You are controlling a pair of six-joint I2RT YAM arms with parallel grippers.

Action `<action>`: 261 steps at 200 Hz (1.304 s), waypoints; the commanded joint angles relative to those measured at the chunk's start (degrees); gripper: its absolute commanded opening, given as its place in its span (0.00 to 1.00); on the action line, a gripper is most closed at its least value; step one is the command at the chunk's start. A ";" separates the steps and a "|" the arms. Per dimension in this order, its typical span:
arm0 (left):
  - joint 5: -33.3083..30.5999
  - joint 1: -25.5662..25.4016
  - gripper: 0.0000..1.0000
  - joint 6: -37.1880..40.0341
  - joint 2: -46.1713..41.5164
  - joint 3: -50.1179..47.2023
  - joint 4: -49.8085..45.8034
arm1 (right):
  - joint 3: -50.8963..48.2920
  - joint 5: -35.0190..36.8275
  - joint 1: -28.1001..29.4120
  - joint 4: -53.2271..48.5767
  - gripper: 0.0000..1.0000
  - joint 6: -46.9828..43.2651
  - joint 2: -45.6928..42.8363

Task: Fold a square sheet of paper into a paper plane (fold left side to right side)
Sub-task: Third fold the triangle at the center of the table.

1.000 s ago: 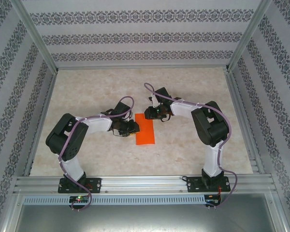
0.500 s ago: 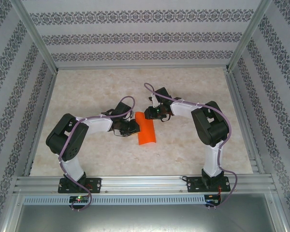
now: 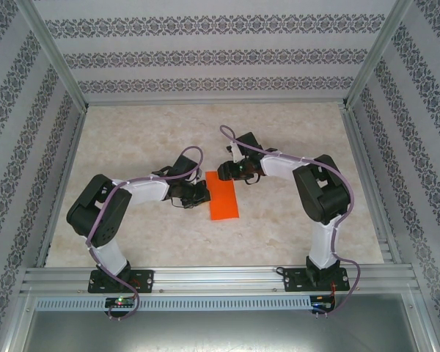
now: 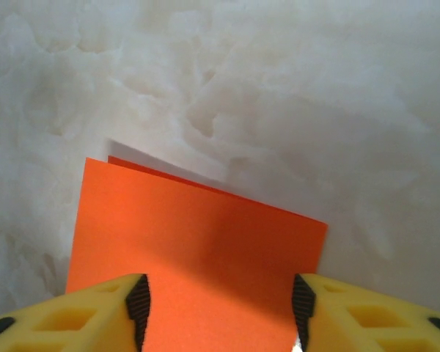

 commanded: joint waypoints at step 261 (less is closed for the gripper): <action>3.21 -0.63 0.00 -4.53 -2.60 1.57 -1.14 | -34.30 37.48 35.82 33.02 0.62 -30.85 -21.14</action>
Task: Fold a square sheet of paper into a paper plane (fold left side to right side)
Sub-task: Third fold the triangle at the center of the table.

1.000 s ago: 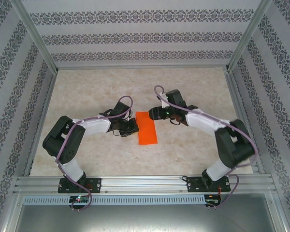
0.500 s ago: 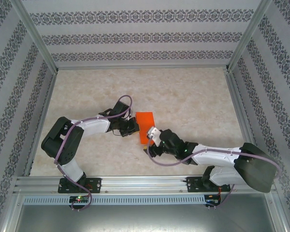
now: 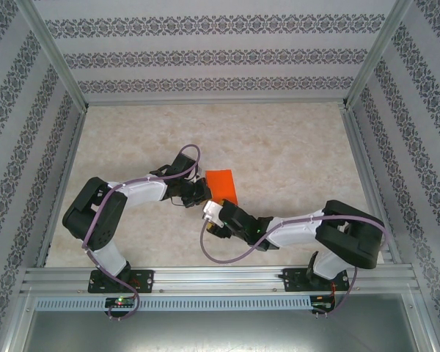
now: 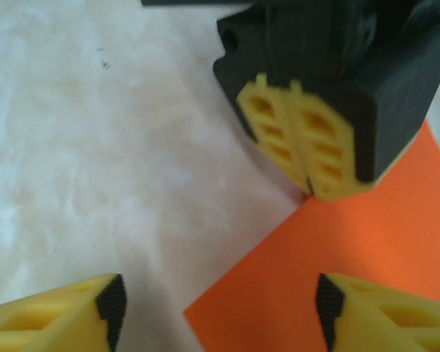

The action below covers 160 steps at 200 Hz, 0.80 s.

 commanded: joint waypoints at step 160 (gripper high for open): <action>-1.50 1.38 0.25 3.99 -4.53 1.56 -5.96 | 4.65 -7.00 -0.87 -10.14 0.00 4.13 -2.67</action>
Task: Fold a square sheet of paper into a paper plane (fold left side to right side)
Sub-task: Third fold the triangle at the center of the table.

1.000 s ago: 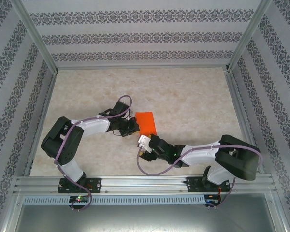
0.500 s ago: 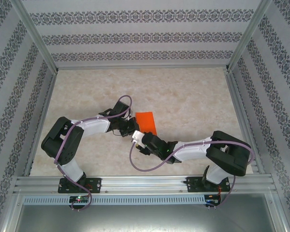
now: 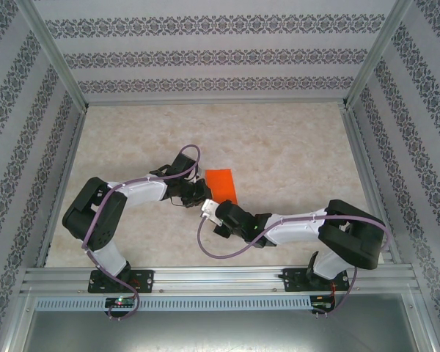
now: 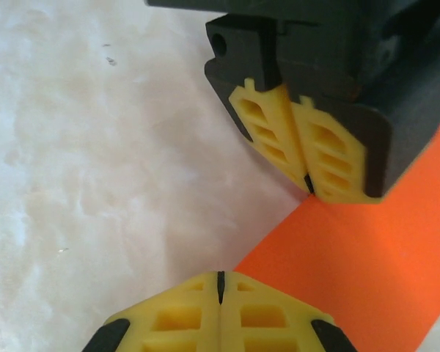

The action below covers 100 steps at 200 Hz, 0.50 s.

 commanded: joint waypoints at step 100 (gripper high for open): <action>5.86 7.17 0.32 12.39 -0.41 10.10 -6.77 | 6.34 -15.49 -4.05 -3.09 0.00 9.77 1.36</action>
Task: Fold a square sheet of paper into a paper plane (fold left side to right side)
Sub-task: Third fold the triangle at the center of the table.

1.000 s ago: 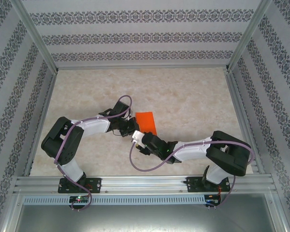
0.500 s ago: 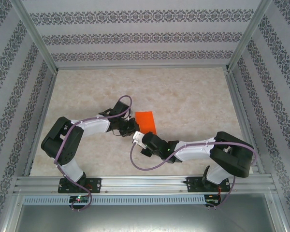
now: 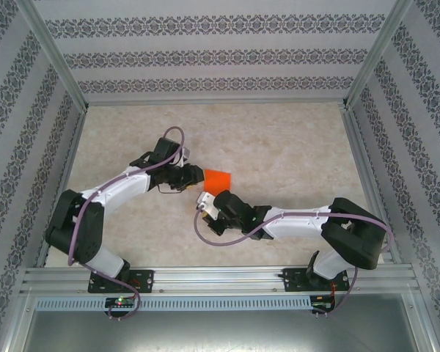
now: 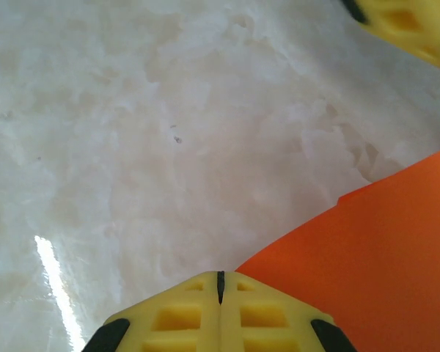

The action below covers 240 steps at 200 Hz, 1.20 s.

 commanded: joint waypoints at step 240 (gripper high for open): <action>8.18 -2.41 0.15 14.02 33.29 22.69 -7.24 | 1.84 -6.80 -12.26 -3.68 0.00 11.35 4.41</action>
